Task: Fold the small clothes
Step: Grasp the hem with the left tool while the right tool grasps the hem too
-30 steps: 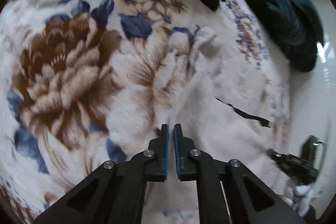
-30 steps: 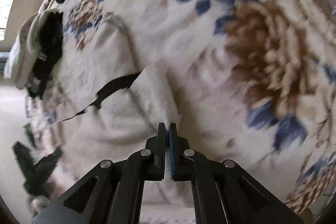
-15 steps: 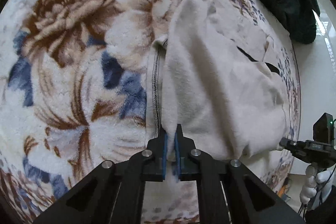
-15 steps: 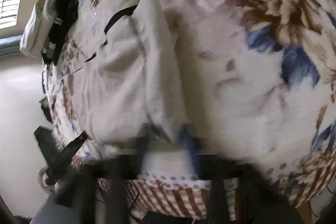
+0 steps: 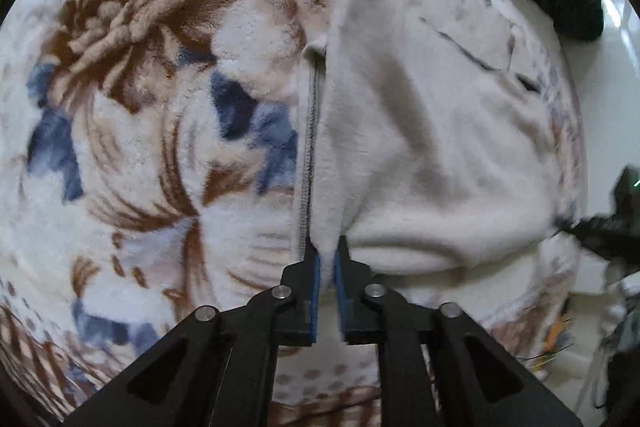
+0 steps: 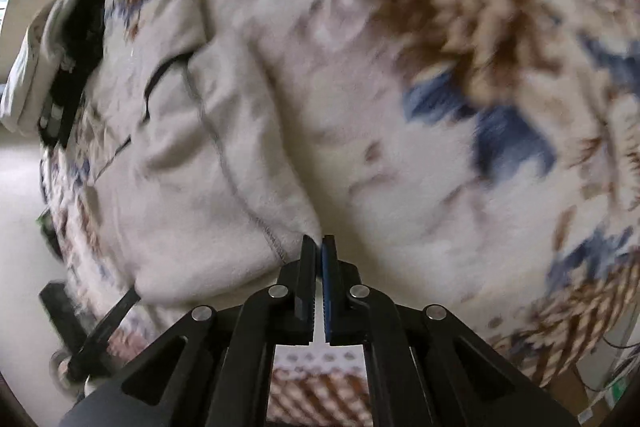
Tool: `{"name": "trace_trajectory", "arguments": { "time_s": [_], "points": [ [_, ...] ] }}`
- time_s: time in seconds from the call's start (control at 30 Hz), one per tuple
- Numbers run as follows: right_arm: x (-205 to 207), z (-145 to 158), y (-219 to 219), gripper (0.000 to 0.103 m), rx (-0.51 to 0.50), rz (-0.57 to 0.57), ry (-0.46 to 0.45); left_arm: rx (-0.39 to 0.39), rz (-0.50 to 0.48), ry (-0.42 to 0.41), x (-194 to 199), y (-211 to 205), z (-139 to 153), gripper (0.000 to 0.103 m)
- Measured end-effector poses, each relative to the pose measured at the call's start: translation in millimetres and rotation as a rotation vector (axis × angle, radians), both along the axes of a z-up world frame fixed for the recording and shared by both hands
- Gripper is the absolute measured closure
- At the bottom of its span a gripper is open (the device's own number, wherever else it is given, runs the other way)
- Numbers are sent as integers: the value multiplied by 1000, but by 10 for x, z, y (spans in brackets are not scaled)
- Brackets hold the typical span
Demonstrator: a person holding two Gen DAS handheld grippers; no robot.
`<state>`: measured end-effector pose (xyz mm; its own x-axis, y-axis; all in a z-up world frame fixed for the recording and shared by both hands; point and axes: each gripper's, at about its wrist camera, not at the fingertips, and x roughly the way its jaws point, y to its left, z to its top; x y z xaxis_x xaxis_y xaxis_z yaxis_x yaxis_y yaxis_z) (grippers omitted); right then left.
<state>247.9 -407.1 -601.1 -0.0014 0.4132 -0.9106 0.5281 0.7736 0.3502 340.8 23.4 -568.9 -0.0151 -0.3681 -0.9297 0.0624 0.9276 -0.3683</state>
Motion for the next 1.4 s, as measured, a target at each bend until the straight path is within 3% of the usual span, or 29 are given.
{"name": "trace_trajectory", "arguments": {
  "time_s": [0.07,0.1,0.17,0.3,0.43,0.5,0.57,0.63,0.67,0.73,0.77,0.8,0.9,1.03,1.1,1.13,1.17,1.2,1.23,1.4],
  "points": [
    [44,146,-6,87,-27,38,-33,-49,34,4,46,53,126,90],
    [65,220,-23,74,-32,37,-59,-60,57,-8,72,91,216,82],
    [141,369,-72,54,-58,43,-115,-106,109,-49,176,161,377,78],
    [475,254,-153,54,-19,-8,-146,-115,136,-82,517,45,302,66],
    [792,16,-106,55,20,-43,-145,-44,118,-108,912,-209,48,69],
    [878,-9,-60,97,-68,-20,-138,31,110,-89,939,-200,-72,86],
    [943,-69,-34,97,-89,-10,-107,27,107,-62,969,-160,-128,83],
    [1031,-23,-49,97,-87,22,-95,57,95,-58,992,-155,-17,82],
    [1066,38,-63,92,-92,32,-100,52,97,-62,994,-137,53,79],
    [1127,169,-120,65,-86,14,-139,20,105,-103,1111,-177,266,71],
    [1200,252,-151,52,-75,-7,-171,0,103,-126,1187,-215,333,57],
    [1261,293,-174,51,-58,-20,-193,-34,97,-153,1330,-290,403,44],
    [1607,266,-194,51,-27,-47,-220,-35,64,-181,1724,-534,342,42],
    [2199,42,-138,51,-25,-35,-220,24,-27,-144,2197,-909,-21,42],
    [2458,-125,-63,51,-45,-4,-186,54,-64,-130,2295,-1019,-148,46],
    [2545,-180,-42,51,-50,2,-178,67,-77,-147,2322,-1063,-171,54],
    [2602,-218,-4,55,-54,17,-174,99,-96,-178,2326,-1095,-146,83],
    [2643,-211,25,86,-78,22,-186,94,-110,-199,2322,-1107,-105,99],
    [2647,-182,56,97,-81,25,-212,69,-114,-221,2287,-1089,-32,99],
    [2492,203,170,97,-97,53,-321,42,-124,-306,2053,-1053,328,99]
  ]
}}
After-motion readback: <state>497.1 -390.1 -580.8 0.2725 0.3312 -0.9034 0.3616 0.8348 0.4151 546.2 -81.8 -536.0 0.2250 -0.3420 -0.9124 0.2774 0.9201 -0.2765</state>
